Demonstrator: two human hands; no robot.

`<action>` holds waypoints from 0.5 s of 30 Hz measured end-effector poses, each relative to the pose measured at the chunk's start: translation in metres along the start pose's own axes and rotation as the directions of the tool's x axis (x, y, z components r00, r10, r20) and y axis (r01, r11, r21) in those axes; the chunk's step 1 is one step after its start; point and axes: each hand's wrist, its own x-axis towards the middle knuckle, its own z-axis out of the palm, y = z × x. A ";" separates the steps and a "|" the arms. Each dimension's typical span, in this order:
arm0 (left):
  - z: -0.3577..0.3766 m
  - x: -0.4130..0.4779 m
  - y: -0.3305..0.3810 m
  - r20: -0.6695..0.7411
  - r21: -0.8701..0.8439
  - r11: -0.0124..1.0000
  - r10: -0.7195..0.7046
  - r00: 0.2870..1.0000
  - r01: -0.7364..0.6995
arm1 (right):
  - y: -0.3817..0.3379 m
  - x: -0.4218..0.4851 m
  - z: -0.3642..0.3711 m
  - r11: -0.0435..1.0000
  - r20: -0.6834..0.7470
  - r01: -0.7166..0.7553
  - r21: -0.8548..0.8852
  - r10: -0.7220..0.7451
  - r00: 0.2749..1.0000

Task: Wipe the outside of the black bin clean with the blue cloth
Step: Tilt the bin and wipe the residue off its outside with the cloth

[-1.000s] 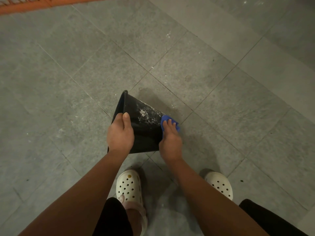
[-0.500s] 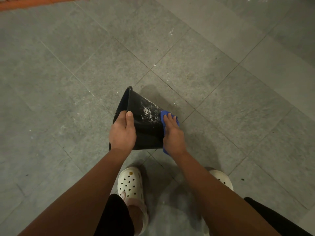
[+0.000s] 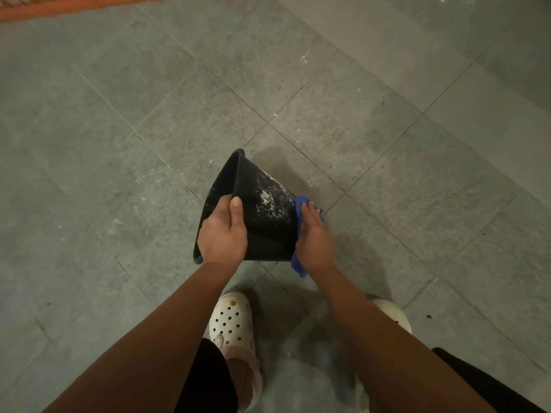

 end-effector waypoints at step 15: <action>-0.004 -0.004 -0.007 0.005 0.006 0.998 0.056 0.998 -0.056 | 0.000 -0.008 0.009 0.992 -0.051 -0.111 0.061 0.115 0.992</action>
